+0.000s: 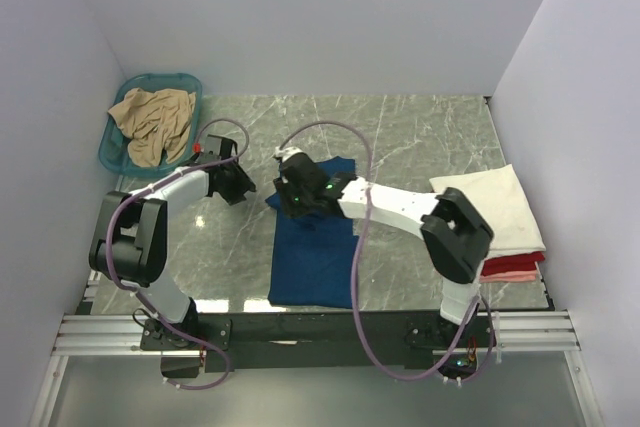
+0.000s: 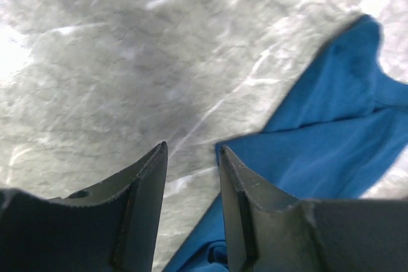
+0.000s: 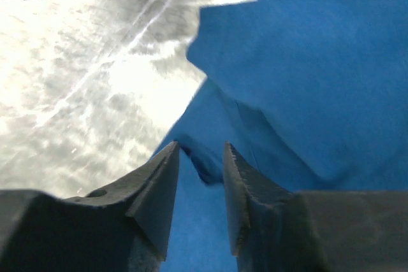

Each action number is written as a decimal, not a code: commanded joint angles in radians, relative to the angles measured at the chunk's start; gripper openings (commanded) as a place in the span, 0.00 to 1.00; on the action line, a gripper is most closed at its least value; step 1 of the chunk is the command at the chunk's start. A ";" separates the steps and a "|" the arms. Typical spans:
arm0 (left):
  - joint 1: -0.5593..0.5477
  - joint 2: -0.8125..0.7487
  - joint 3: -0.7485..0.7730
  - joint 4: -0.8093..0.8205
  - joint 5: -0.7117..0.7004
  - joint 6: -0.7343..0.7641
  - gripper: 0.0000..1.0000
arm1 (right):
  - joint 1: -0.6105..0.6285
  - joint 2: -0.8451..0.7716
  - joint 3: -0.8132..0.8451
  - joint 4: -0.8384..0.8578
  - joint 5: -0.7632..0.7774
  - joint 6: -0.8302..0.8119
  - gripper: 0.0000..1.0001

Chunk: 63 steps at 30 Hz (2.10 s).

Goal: Fold and stack the t-shirts
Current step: Fold the tshirt

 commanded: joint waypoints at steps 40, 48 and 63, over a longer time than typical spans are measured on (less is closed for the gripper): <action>0.024 0.012 -0.016 0.133 0.178 -0.019 0.42 | 0.039 0.297 0.278 -0.074 0.161 -0.125 0.20; 0.022 0.015 -0.026 0.136 0.178 -0.018 0.41 | 0.031 0.219 0.252 -0.064 0.124 -0.110 0.01; -0.027 0.055 -0.026 0.159 0.174 -0.039 0.47 | 0.015 0.141 0.203 -0.048 0.068 -0.085 0.01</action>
